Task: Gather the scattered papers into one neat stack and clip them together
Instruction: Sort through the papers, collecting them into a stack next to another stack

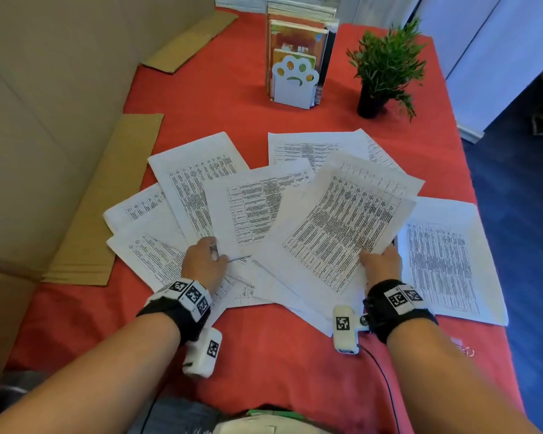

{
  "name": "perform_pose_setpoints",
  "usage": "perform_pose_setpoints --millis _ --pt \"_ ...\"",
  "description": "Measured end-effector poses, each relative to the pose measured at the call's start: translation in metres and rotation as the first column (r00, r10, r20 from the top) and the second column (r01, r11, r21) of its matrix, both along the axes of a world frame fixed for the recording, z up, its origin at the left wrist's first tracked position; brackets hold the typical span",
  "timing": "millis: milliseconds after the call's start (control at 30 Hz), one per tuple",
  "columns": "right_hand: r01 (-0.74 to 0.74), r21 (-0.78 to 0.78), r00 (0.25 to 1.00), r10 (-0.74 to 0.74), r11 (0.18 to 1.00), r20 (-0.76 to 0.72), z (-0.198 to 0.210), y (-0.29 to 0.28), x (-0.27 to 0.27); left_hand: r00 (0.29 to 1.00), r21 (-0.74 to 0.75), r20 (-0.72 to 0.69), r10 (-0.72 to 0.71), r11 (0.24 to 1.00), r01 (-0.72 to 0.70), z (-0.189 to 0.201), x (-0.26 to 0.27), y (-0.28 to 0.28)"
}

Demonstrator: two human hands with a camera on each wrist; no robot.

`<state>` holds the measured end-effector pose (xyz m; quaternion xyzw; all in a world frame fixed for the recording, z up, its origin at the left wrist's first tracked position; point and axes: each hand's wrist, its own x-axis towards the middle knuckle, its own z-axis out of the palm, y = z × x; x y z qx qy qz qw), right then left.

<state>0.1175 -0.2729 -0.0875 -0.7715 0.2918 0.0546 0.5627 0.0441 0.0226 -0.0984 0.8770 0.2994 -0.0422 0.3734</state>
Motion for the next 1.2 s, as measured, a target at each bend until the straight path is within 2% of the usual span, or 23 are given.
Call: perform_pose_setpoints --millis 200,300,333,400,433,467,500,533,567,633,667,700,767,867,1000,1100,1200 --pt "-0.021 0.114 0.999 0.026 0.993 -0.038 -0.005 0.004 -0.003 0.999 -0.095 -0.042 -0.008 0.995 0.004 0.001 0.011 -0.003" --pt "0.042 0.102 0.999 -0.040 0.994 -0.014 0.001 -0.001 0.000 0.975 -0.054 -0.195 -0.109 0.994 0.100 0.004 0.007 -0.006" --pt "0.070 0.098 0.998 -0.069 0.993 -0.011 0.001 -0.003 0.001 0.954 -0.092 -0.250 -0.165 0.985 0.146 0.006 0.001 -0.009" --pt "0.082 0.067 0.997 -0.081 0.994 -0.007 0.001 -0.005 0.002 0.893 -0.339 -0.347 -0.286 0.926 0.165 0.017 -0.018 -0.021" --pt "0.062 0.051 0.998 -0.062 0.997 -0.010 0.001 -0.005 0.000 0.838 -0.489 -0.403 -0.367 0.861 0.142 0.024 -0.029 -0.028" --pt "0.044 0.045 0.999 -0.043 0.998 -0.018 0.001 -0.003 -0.001 0.773 -0.590 -0.438 -0.459 0.795 0.138 0.029 -0.037 -0.033" --pt "0.023 0.052 0.999 -0.021 0.998 -0.034 0.000 -0.001 -0.003 0.723 -0.630 -0.441 -0.532 0.757 0.172 0.033 -0.041 -0.036" --pt "0.002 0.063 0.999 0.001 0.998 -0.054 -0.002 0.002 -0.005 0.720 -0.615 -0.419 -0.553 0.756 0.223 0.035 -0.040 -0.036" --pt "-0.018 0.066 0.997 0.023 0.998 -0.075 -0.004 0.004 -0.007 0.768 -0.522 -0.377 -0.518 0.804 0.287 0.031 -0.035 -0.033" --pt "-0.044 0.080 0.992 0.053 0.996 -0.110 -0.009 0.006 -0.010 0.897 -0.149 -0.262 -0.357 0.933 0.329 0.022 -0.022 -0.021" --pt "-0.048 0.090 0.991 0.059 0.995 -0.121 -0.012 0.006 -0.012 0.932 0.050 -0.217 -0.289 0.951 0.306 0.018 -0.017 -0.013" --pt "-0.044 0.098 0.990 0.057 0.994 -0.128 -0.013 0.006 -0.015 0.950 0.175 -0.188 -0.250 0.943 0.282 0.012 -0.013 -0.005" --pt "-0.041 0.128 0.989 0.058 0.991 -0.134 -0.014 0.006 -0.019 0.948 0.260 -0.213 -0.236 0.922 0.288 0.008 -0.004 0.008" --pt "-0.064 0.189 0.989 0.087 0.980 -0.120 -0.019 0.010 -0.023 0.907 0.282 -0.328 -0.263 0.889 0.360 0.004 0.009 0.019" --pt "-0.033 0.158 0.994 0.049 0.987 -0.095 -0.016 0.015 -0.026 0.906 0.162 -0.238 -0.350 0.905 0.393 0.006 0.008 0.009" --pt "-0.031 0.173 0.995 0.047 0.984 -0.084 -0.016 0.019 -0.025 0.885 0.037 -0.271 -0.378 0.915 0.402 0.004 -0.005 -0.006" --pt "-0.101 0.160 0.989 0.116 0.982 -0.088 -0.014 0.025 -0.024 0.835 -0.100 -0.336 -0.436 0.898 0.429 -0.005 -0.019 -0.019"
